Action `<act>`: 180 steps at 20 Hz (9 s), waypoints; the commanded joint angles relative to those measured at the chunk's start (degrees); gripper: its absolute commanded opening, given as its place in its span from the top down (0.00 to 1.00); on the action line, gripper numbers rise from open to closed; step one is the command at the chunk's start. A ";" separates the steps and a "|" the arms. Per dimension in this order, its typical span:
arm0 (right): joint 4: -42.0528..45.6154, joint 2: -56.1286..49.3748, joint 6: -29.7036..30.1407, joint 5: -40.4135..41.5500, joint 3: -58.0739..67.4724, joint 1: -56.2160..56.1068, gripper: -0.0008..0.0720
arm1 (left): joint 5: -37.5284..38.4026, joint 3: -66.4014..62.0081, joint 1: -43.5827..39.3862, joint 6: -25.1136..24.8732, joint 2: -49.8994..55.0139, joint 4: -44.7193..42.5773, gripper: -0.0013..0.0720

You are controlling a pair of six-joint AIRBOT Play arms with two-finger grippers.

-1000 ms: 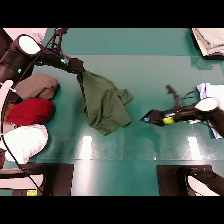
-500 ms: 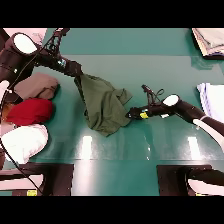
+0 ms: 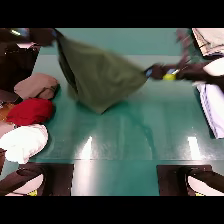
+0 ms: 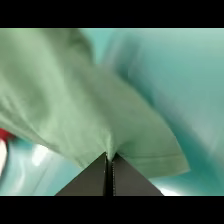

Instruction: Fold the shirts.

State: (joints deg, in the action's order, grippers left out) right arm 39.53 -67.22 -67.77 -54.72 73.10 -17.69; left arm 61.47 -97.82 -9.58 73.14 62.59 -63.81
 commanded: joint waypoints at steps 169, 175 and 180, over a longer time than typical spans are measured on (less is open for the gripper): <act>4.07 17.14 -5.07 -15.52 35.58 30.14 0.97 | 0.31 -30.53 18.62 -0.48 -12.17 20.24 0.95; 4.04 12.04 -12.28 -30.16 47.89 36.24 0.97 | -0.39 -34.16 18.64 -1.73 -13.94 30.84 0.95; 4.37 6.86 -15.34 -30.84 35.76 30.53 0.97 | 0.46 -15.41 18.62 0.55 -11.67 19.98 0.95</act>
State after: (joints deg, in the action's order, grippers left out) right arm 43.51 -57.21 -80.75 -83.46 113.60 15.55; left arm 61.67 -122.54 8.99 72.47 49.65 -40.29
